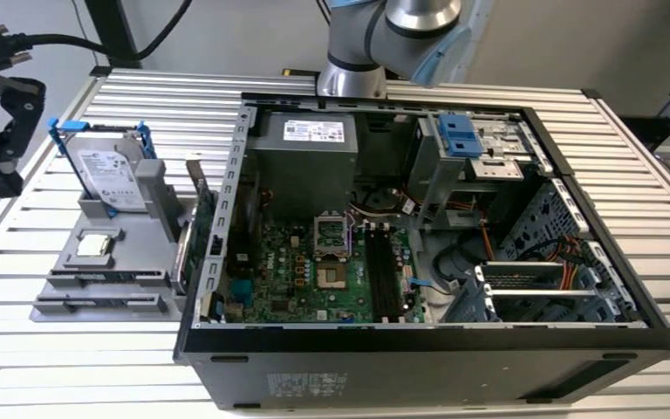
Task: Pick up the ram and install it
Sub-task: 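Pick up the ram and move it above insertion slot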
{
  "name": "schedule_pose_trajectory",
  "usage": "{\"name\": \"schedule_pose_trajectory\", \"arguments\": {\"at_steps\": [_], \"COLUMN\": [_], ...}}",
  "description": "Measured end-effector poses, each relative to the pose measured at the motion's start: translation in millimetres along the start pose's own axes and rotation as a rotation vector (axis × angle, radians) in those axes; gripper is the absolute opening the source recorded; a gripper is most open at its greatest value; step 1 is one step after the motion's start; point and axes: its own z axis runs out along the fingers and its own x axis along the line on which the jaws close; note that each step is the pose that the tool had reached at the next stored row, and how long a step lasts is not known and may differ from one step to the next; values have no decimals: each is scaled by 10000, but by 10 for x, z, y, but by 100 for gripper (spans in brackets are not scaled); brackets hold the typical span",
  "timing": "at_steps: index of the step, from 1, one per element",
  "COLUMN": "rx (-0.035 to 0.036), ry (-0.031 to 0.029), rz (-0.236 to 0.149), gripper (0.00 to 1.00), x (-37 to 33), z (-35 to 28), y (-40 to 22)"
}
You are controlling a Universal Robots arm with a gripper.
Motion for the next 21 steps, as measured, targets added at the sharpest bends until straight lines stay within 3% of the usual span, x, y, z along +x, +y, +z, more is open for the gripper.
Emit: {"name": "schedule_pose_trajectory", "arguments": {"at_steps": [21], "rx": [-67], "ry": [182], "rz": [-3762], "gripper": [0], "x": [-3], "z": [0], "y": [-1]}}
